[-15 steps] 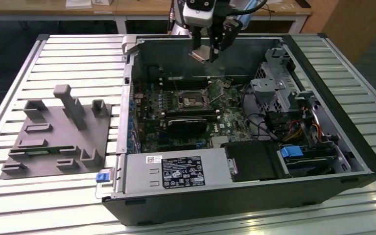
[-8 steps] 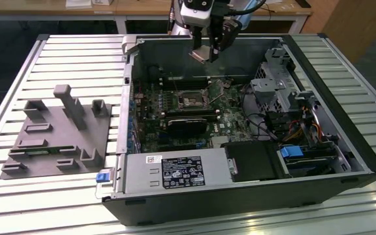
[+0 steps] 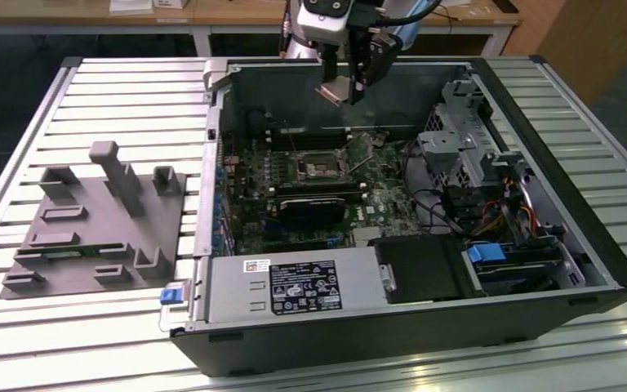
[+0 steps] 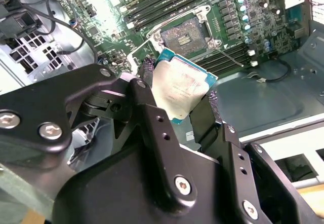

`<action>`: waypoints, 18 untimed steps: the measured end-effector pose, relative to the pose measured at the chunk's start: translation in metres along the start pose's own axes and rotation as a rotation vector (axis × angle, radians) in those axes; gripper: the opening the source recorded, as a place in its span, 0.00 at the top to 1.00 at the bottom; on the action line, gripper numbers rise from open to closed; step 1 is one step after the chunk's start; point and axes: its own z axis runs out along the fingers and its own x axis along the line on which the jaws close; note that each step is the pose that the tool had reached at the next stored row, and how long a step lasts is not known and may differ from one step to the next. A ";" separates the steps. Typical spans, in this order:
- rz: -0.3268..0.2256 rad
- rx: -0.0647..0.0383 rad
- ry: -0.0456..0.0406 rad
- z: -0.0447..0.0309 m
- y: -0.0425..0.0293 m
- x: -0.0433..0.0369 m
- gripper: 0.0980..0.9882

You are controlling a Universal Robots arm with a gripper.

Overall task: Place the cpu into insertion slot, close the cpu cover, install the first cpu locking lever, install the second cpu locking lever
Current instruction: 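Place the cpu into insertion slot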

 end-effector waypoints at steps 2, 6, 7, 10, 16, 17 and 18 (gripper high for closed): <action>0.010 0.000 -0.0009 0.0000 0.0000 0.0000 0.51; 0.032 -0.001 -0.0027 0.0000 0.0000 0.0000 0.51; 0.037 -0.001 -0.0033 0.0000 0.0000 0.0000 0.51; 0.053 -0.001 -0.0046 0.0000 0.0000 0.0000 0.51; 0.088 -0.002 -0.0077 0.0002 0.0000 0.0000 0.51; 0.094 -0.002 -0.0084 0.0002 0.0000 0.0001 0.51; 0.101 -0.002 -0.0091 0.0003 0.0000 0.0001 0.51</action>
